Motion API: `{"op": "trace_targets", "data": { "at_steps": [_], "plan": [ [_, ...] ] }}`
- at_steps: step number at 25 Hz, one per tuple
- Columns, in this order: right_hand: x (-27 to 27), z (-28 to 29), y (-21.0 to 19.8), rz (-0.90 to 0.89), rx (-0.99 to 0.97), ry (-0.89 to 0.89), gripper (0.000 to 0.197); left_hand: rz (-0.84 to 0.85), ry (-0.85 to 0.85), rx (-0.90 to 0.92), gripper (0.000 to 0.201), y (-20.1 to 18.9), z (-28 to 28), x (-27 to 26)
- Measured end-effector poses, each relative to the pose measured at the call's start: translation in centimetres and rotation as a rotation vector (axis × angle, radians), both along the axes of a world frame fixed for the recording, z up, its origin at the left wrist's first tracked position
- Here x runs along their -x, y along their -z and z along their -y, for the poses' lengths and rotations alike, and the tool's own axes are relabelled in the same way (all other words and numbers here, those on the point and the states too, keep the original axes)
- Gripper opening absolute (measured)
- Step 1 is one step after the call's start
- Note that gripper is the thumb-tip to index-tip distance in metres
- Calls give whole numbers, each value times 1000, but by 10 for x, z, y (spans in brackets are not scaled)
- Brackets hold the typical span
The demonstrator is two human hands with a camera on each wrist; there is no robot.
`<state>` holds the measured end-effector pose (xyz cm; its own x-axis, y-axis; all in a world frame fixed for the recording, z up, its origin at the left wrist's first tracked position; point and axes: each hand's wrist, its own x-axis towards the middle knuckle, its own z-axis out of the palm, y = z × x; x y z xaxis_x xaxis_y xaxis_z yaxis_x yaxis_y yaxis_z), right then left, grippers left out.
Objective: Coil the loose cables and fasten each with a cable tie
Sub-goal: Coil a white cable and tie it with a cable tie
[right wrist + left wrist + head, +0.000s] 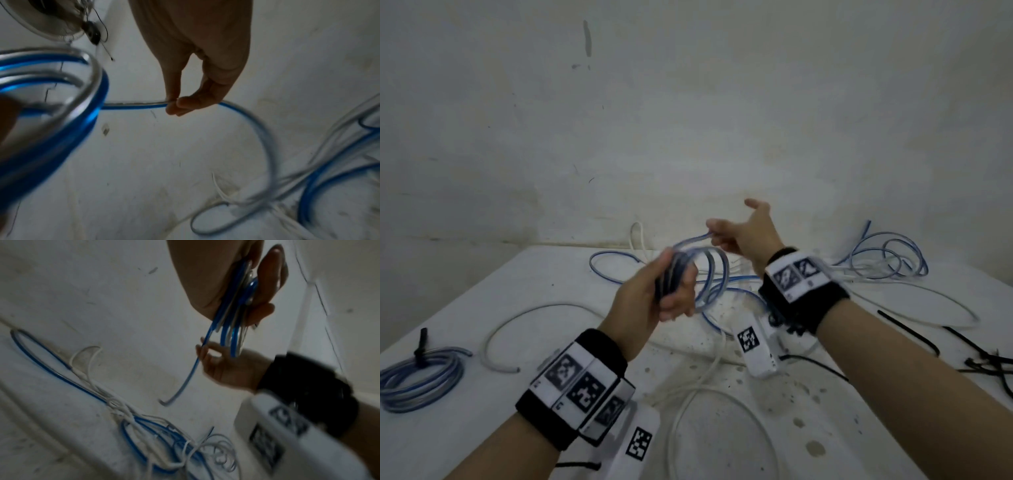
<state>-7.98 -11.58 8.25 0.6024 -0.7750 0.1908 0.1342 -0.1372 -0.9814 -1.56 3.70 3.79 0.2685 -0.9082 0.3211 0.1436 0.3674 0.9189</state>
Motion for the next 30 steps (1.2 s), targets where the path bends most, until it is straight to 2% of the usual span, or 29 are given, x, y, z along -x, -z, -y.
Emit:
{"op": "trace_targets", "data": {
  "at_steps": [2, 6, 8, 9, 11, 13, 14, 15, 16, 17, 19, 20, 22, 24, 25, 27, 30],
  "plan": [
    [-7, -5, 22, -180, 82, -90, 32, -81, -31, 78, 49, -14, 3, -6],
    [-4, -23, 47, -526, 565, -328, 10, -122, -168, 180, 42, -38, 5, -24],
    [1, -34, 49, -671, 718, -359, 14, -89, -246, 216, 36, -51, 6, -36],
    [5, -40, 49, -696, 684, -403, 17, -60, -283, 207, 34, -55, 7, -44],
    [14, -56, 44, -640, 450, -555, 20, 42, -342, 142, 33, -53, 9, -59],
    [22, -70, 36, -507, 246, -657, 45, 242, -393, 9, 34, -41, 7, -65],
    [25, -76, 29, -429, 218, -673, 43, 341, -413, -58, 37, -33, 6, -62],
    [28, -80, 20, -353, 215, -671, 31, 384, -435, -124, 41, -25, 4, -56],
    [29, -82, 12, -280, 184, -673, 17, 374, -456, -180, 48, -18, 1, -48],
    [29, -81, 3, -208, 119, -670, 16, 336, -439, -209, 57, -13, 0, -41],
    [28, -75, -10, -107, 22, -619, 19, 251, -287, -214, 70, -5, 0, -27],
    [24, -70, -13, -98, 61, -538, 15, 219, -185, -220, 73, -2, 1, -21],
    [14, -53, -9, -175, 317, -295, 11, 217, -36, -218, 68, 2, 1, -13],
    [9, -39, 1, -251, 514, -89, 19, 244, 24, -202, 54, 1, 0, -4],
    [9, -35, 6, -252, 554, -75, 25, 230, 44, -194, 51, 0, -1, -2],
    [16, -30, 14, -142, 580, -226, 29, 165, 51, -180, 49, -6, -3, -2],
    [28, -37, 15, -78, 561, -584, 33, 45, 43, -153, 43, -14, -5, -9]
  ]
}}
